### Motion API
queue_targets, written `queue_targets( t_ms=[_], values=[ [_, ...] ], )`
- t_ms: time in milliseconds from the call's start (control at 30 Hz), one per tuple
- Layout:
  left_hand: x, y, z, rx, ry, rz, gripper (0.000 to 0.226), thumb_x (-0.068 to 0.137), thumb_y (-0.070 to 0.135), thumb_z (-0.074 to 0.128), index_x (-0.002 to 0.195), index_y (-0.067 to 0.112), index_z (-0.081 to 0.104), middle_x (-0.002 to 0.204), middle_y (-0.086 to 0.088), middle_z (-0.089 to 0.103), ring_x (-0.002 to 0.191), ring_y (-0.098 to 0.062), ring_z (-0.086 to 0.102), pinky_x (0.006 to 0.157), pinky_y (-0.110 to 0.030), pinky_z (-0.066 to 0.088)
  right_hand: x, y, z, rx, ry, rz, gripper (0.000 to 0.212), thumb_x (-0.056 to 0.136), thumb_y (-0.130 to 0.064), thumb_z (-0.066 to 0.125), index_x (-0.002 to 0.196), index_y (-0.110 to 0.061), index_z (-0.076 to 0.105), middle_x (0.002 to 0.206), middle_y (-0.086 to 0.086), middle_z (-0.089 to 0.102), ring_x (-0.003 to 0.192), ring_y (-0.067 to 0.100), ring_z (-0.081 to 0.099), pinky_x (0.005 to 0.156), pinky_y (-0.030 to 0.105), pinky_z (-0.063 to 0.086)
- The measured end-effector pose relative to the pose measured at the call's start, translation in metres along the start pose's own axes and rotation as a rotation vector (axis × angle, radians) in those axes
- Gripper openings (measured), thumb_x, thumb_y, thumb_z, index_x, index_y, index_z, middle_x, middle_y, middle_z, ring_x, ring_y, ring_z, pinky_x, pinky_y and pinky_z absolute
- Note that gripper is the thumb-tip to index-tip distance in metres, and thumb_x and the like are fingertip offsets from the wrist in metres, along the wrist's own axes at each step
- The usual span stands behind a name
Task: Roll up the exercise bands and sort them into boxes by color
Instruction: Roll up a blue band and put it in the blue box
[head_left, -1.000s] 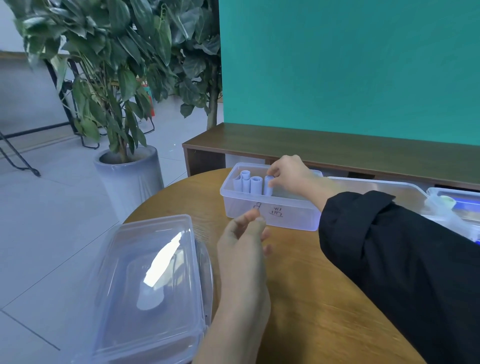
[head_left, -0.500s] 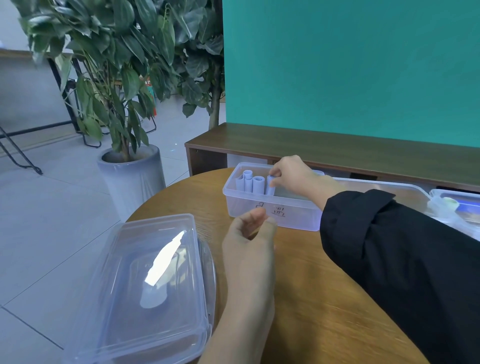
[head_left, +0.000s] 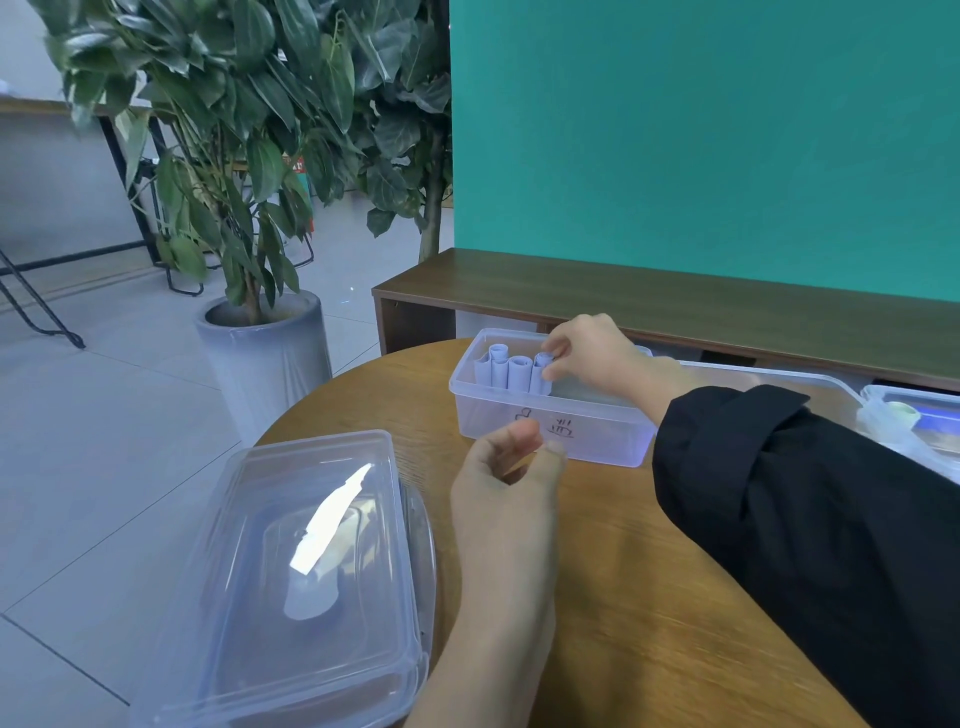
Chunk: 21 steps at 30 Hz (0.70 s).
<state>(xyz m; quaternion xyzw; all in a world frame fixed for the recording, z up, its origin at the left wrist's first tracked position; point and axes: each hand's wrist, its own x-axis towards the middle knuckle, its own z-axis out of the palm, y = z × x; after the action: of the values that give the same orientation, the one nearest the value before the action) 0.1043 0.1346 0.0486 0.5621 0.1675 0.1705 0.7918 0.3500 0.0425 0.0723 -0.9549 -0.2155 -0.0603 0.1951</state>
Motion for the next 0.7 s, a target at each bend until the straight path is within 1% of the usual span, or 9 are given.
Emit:
queue_targets(
  t_ms=[133,200,300,400,467,500,567,633,700],
  values=[
    [0.002,-0.002,0.000,-0.010,0.001,0.007,0.019,0.086,0.015,0.077,0.100,0.027,0.073,0.097,0.014,0.076,0.096,-0.004,0.069,0.094,-0.037,0.057,-0.006,0.003,-0.008,0.078,0.014,0.010,0.042,0.083,-0.024,0.084,0.119,-0.008,0.071,0.109,0.008,0.072,0.103,0.022,0.064,0.091,0.030,0.049],
    [0.002,-0.004,-0.001,-0.008,0.002,0.007,0.019,0.086,0.014,0.077,0.100,0.027,0.073,0.098,0.014,0.076,0.097,-0.006,0.069,0.092,-0.036,0.057,-0.012,0.003,-0.013,0.123,0.027,0.015,0.041,0.083,-0.026,0.084,0.118,-0.010,0.072,0.107,0.006,0.072,0.099,0.019,0.064,0.086,0.027,0.046],
    [0.001,-0.005,-0.003,-0.006,-0.002,0.013,0.020,0.086,0.014,0.078,0.101,0.026,0.073,0.100,0.012,0.076,0.099,-0.008,0.069,0.089,-0.034,0.055,-0.025,0.003,-0.024,0.150,0.049,0.017,0.036,0.082,-0.028,0.085,0.113,-0.015,0.074,0.104,0.004,0.074,0.099,0.018,0.066,0.084,0.025,0.043],
    [-0.002,-0.004,-0.005,-0.001,-0.008,0.013,0.022,0.087,0.013,0.077,0.104,0.026,0.072,0.103,0.010,0.075,0.098,-0.009,0.069,0.086,-0.032,0.054,-0.048,-0.003,-0.042,0.166,0.063,0.019,0.034,0.083,-0.027,0.083,0.113,-0.016,0.074,0.106,0.004,0.074,0.099,0.017,0.066,0.088,0.027,0.046],
    [-0.005,-0.003,-0.006,0.025,-0.021,0.012,0.022,0.088,0.015,0.077,0.105,0.026,0.071,0.103,0.011,0.074,0.096,-0.007,0.068,0.085,-0.029,0.054,-0.068,-0.008,-0.054,0.182,0.076,0.023,0.033,0.085,-0.028,0.082,0.114,-0.016,0.074,0.108,0.003,0.074,0.101,0.016,0.065,0.091,0.027,0.047],
    [-0.008,-0.002,-0.006,0.043,-0.034,0.014,0.022,0.088,0.016,0.077,0.106,0.026,0.071,0.103,0.012,0.074,0.095,-0.006,0.067,0.084,-0.028,0.054,-0.081,-0.009,-0.061,0.186,0.086,0.024,0.032,0.086,-0.029,0.081,0.114,-0.016,0.074,0.109,0.002,0.074,0.101,0.014,0.065,0.089,0.027,0.047],
    [-0.016,0.000,-0.007,0.064,-0.074,0.023,0.021,0.089,0.016,0.076,0.108,0.025,0.071,0.103,0.012,0.072,0.094,-0.004,0.066,0.083,-0.026,0.054,-0.109,-0.011,-0.070,0.201,0.105,0.040,0.029,0.087,-0.031,0.079,0.113,-0.018,0.075,0.108,-0.003,0.073,0.094,0.009,0.065,0.084,0.025,0.046],
    [-0.027,0.002,-0.006,0.093,-0.129,0.034,0.021,0.090,0.017,0.075,0.109,0.024,0.070,0.105,0.012,0.071,0.096,-0.004,0.066,0.086,-0.027,0.054,-0.144,-0.010,-0.076,0.240,0.120,0.075,0.027,0.087,-0.035,0.078,0.110,-0.021,0.075,0.105,-0.009,0.073,0.090,0.002,0.065,0.081,0.027,0.052],
    [-0.034,0.002,-0.004,0.118,-0.163,0.056,0.022,0.091,0.018,0.075,0.111,0.023,0.070,0.107,0.012,0.070,0.100,-0.004,0.065,0.093,-0.030,0.054,-0.176,-0.009,-0.075,0.280,0.127,0.094,0.025,0.088,-0.039,0.077,0.108,-0.023,0.076,0.101,-0.012,0.074,0.092,0.001,0.067,0.085,0.034,0.058]
  ],
)
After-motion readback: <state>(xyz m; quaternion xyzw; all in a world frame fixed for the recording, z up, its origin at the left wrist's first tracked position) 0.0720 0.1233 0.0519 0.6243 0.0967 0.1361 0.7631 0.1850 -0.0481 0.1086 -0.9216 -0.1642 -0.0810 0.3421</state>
